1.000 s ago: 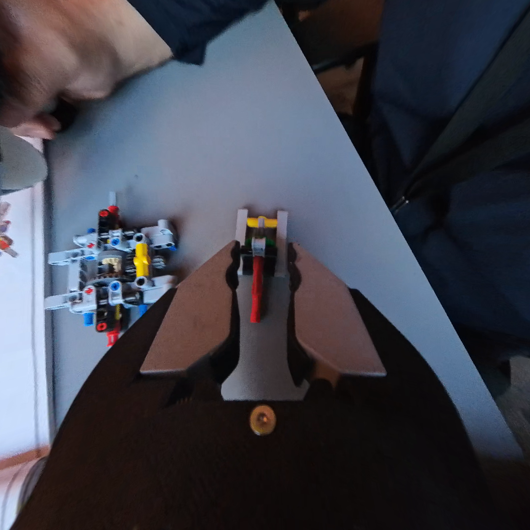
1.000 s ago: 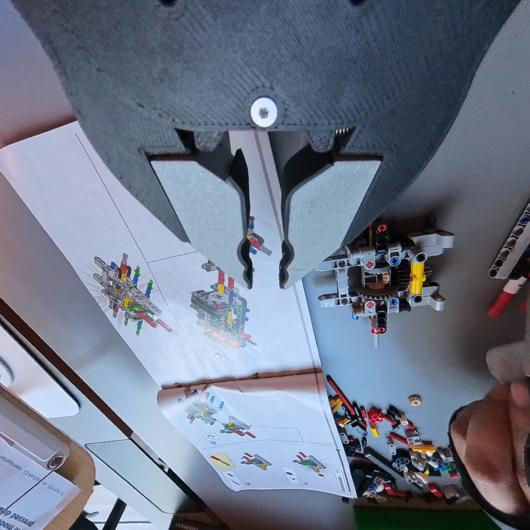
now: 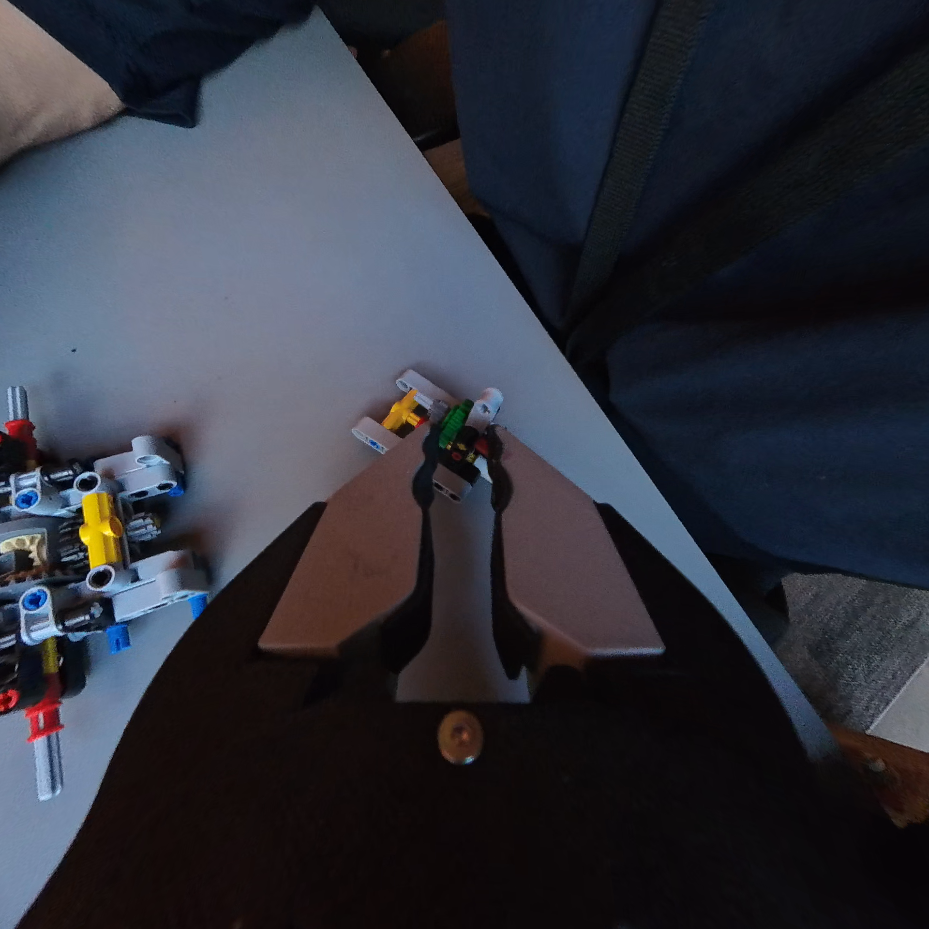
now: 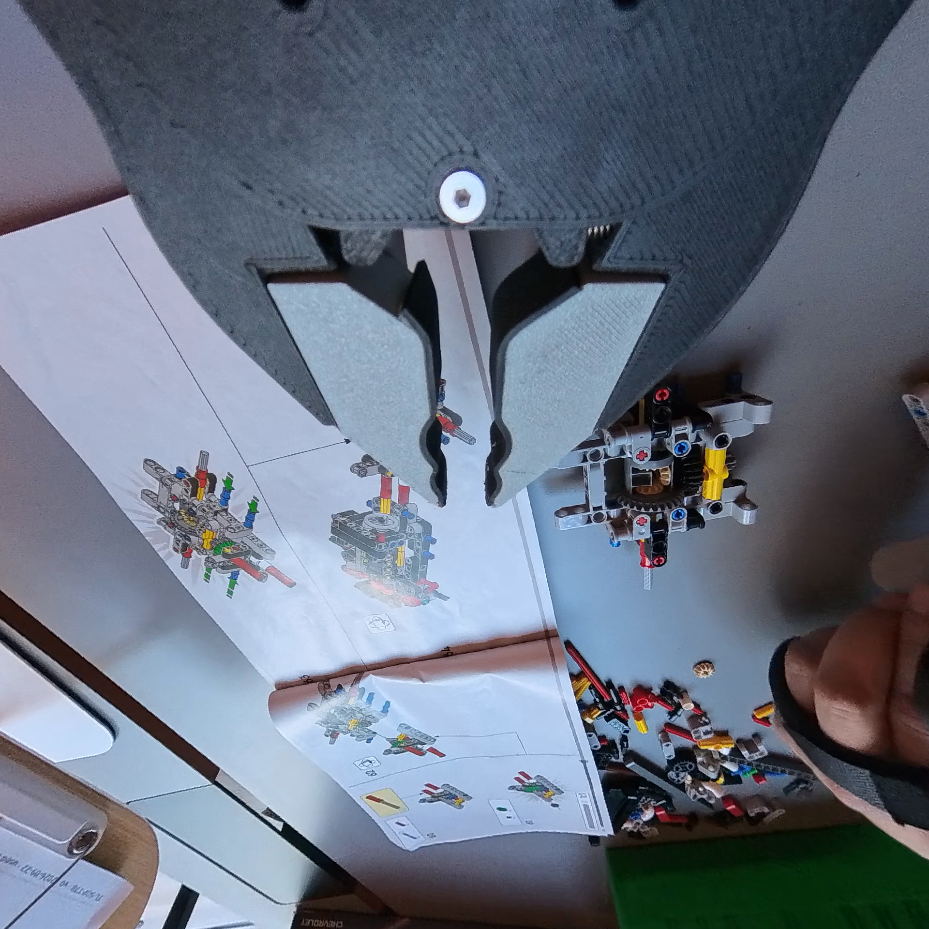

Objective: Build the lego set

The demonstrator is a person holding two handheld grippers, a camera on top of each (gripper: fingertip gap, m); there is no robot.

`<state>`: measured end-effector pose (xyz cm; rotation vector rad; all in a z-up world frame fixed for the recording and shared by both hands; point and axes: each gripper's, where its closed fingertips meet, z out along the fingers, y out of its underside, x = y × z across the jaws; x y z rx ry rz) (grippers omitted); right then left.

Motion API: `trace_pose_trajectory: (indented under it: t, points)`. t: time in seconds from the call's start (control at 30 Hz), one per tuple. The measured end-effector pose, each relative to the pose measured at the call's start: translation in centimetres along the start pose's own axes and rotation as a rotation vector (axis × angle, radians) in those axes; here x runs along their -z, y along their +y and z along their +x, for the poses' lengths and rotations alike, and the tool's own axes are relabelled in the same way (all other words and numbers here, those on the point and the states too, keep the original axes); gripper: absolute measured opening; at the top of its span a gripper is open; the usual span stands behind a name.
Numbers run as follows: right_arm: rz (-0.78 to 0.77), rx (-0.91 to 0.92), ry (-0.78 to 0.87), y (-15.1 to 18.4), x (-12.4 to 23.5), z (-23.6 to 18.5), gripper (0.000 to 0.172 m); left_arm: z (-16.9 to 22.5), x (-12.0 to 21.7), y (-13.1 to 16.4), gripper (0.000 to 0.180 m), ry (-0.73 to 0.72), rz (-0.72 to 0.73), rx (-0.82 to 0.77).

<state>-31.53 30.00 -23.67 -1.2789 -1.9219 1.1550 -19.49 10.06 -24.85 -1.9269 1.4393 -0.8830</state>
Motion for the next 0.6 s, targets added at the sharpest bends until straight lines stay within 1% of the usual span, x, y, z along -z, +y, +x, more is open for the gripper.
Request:
trace_pose_trajectory:
  t: [0.13,0.37,0.5,0.53,0.6]
  points:
    - [0.0,0.003,0.003,0.0,0.0,0.0,0.011,-0.9,-0.3,-0.4,0.014,-0.036,0.027,0.033]
    - [-0.001,0.003,0.003,0.0,0.0,0.0,0.011,-5.4,1.5,-0.1,0.013,-0.266,0.057,0.148]
    - [0.0,0.0,0.001,0.0,0.0,0.0,0.011,-7.2,2.5,0.2,0.013,-0.353,0.08,0.238]
    - [0.0,-0.001,0.0,0.0,0.0,0.0,0.011,-7.5,2.7,0.3,0.013,-0.365,0.085,0.263]
    - [-0.001,-0.004,-0.003,0.0,0.0,0.0,0.011,-7.2,2.5,0.4,0.014,-0.33,0.094,0.311]
